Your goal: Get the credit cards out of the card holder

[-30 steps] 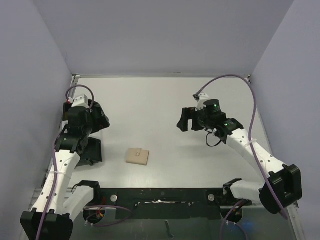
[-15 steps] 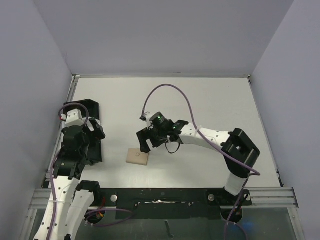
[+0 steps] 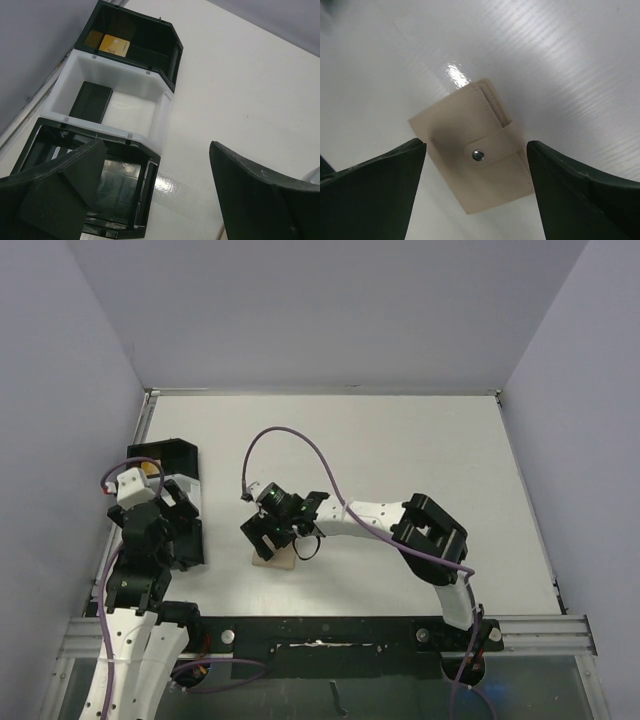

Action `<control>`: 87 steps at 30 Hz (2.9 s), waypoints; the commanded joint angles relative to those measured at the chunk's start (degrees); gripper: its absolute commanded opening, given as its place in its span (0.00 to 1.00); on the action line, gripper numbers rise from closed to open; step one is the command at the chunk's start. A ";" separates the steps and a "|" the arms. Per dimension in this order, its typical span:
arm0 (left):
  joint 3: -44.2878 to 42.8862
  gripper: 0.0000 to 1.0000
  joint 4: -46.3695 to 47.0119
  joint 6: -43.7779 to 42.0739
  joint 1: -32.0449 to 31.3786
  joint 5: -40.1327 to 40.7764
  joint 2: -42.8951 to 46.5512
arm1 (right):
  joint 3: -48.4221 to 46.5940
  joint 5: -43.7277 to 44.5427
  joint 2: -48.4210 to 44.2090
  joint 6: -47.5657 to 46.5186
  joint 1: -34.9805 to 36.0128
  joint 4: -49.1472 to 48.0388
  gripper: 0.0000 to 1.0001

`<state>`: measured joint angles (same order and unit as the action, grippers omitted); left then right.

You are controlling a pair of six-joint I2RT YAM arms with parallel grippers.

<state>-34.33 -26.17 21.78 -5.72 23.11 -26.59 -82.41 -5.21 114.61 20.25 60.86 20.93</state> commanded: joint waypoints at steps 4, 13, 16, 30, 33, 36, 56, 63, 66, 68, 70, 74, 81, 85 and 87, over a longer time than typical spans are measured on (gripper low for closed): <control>-0.79 0.86 2.82 1.97 -0.26 2.23 -2.87 | 0.88 13.24 0.32 0.65 0.05 5.28 0.77; -9.71 0.89 -1.32 12.62 0.02 1.89 -21.84 | 15.43 20.10 -7.87 14.76 -0.45 2.49 0.68; -14.97 0.90 -6.81 16.81 0.96 1.56 -29.25 | 21.52 22.16 -11.53 20.72 -0.33 1.42 0.67; -16.66 0.95 -14.82 26.83 7.11 4.28 -31.95 | 31.52 23.05 -28.93 17.83 -4.28 -4.45 0.80; -15.75 0.94 -15.02 27.54 8.77 4.22 -31.98 | 33.25 12.23 -32.56 14.44 -8.44 -10.62 0.82; -16.21 0.93 -15.77 28.83 10.42 3.98 -32.45 | 32.30 12.32 -34.77 11.75 -9.59 -10.57 0.82; -17.95 0.67 -13.03 37.50 15.93 0.25 -46.47 | 28.31 21.03 -37.62 9.89 -10.57 -1.03 0.90; -18.49 0.63 -11.50 39.57 16.52 -1.44 -50.93 | 28.18 21.28 -37.66 9.60 -10.60 -0.28 0.90; -18.50 0.58 -10.65 39.58 16.61 -1.73 -52.36 | 28.27 21.72 -37.60 9.21 -10.59 -0.12 0.90; -18.45 0.54 -10.40 39.25 16.57 -2.30 -52.69 | 28.36 21.98 -37.33 9.08 -10.67 -0.03 0.90; -18.14 0.52 -9.70 38.51 16.54 -3.68 -52.67 | 28.36 22.09 -36.98 9.03 -10.75 0.15 0.90; -16.74 0.45 -7.59 36.87 16.53 -5.18 -50.80 | 28.33 21.93 -36.36 9.19 -10.68 0.17 0.90; -13.84 0.36 -4.09 35.37 16.29 -8.50 -47.49 | 29.24 23.46 -36.44 9.91 -10.68 1.07 0.90; -13.74 0.35 -3.95 34.37 15.41 -9.78 -46.86 | 29.76 23.36 -36.91 10.63 -10.72 0.67 0.90; -13.24 0.33 -3.13 34.00 14.65 -10.56 -46.51 | 29.97 23.73 -37.06 11.04 -10.68 0.82 0.90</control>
<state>-47.59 -33.80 57.41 10.09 15.14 -75.18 -52.64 16.29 79.13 30.46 50.59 22.72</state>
